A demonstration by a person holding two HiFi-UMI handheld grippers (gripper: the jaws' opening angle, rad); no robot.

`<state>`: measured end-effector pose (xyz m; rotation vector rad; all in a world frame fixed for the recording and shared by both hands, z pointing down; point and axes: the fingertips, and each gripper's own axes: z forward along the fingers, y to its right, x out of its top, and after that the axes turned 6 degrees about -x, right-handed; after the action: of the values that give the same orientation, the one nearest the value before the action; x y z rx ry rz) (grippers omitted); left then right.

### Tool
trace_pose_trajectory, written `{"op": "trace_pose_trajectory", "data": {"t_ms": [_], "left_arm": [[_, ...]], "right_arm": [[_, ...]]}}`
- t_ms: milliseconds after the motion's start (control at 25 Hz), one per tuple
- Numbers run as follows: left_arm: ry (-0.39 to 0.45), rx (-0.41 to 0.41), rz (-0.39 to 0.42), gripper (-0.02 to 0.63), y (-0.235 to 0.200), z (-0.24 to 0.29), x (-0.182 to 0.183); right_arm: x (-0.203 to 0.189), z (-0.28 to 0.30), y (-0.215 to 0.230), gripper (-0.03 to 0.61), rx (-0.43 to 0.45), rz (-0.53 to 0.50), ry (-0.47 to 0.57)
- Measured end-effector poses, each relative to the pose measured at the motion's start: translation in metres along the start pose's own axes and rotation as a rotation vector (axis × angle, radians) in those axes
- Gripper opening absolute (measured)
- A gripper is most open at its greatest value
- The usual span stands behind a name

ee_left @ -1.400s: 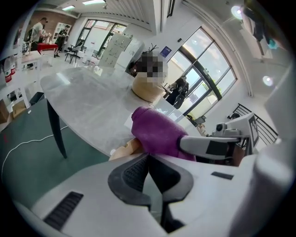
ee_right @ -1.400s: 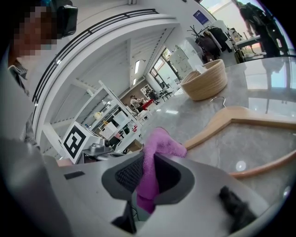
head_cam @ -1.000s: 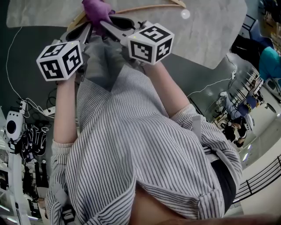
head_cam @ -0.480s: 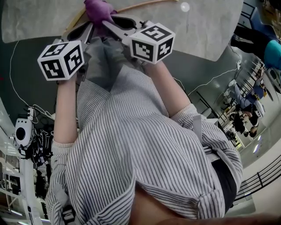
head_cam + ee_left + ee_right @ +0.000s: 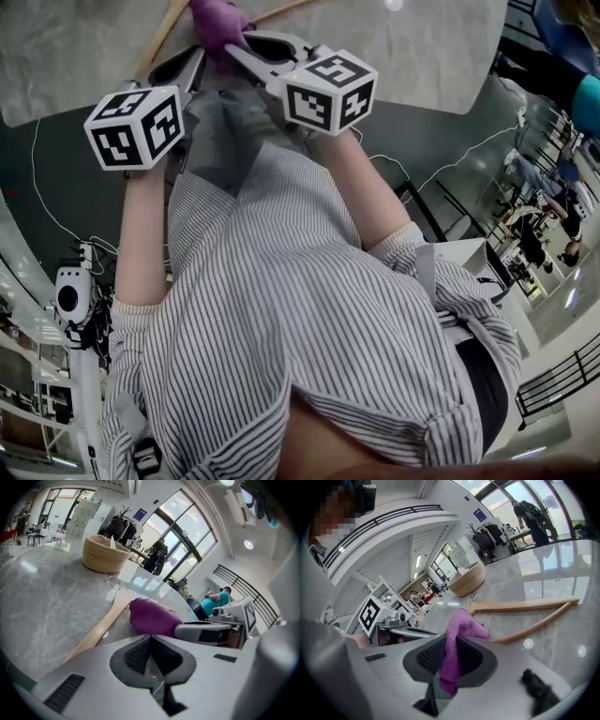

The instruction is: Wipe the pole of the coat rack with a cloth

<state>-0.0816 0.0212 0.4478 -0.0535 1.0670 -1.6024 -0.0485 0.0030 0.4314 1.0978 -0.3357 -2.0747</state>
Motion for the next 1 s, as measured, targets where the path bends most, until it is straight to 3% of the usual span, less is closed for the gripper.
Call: {"op": "trace_pose_trajectory", "data": {"t_ms": [1000], "left_arm": [[-0.12, -0.117, 0.099, 0.012, 0.039, 0.064, 0.023]], "right_arm": [[0.009, -0.038, 0.061, 0.066, -0.129, 0.115, 0.09]]}}
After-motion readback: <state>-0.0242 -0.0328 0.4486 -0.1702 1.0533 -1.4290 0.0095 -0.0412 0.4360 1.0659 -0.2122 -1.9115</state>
